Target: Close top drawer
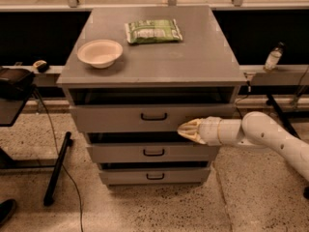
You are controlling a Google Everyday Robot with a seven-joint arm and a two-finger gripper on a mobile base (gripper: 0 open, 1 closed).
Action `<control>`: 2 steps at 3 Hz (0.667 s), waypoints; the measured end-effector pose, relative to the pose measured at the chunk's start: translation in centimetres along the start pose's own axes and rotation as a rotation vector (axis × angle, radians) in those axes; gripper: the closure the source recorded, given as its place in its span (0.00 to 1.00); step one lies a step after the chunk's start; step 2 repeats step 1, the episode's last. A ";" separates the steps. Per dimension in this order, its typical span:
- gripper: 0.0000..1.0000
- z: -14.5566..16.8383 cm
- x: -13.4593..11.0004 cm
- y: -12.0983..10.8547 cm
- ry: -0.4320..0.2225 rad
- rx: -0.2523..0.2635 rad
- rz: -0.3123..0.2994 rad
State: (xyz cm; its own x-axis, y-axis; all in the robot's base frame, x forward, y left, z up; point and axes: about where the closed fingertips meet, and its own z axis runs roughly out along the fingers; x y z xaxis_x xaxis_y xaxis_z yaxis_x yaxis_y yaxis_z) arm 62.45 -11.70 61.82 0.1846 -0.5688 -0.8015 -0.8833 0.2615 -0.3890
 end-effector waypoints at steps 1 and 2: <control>1.00 -3.3 -0.3 1.7 0.017 0.005 0.042; 1.00 -3.3 -0.3 1.7 0.017 0.005 0.042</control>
Offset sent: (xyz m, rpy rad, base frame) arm 0.0000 0.0000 0.0000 0.0000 0.0000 0.0000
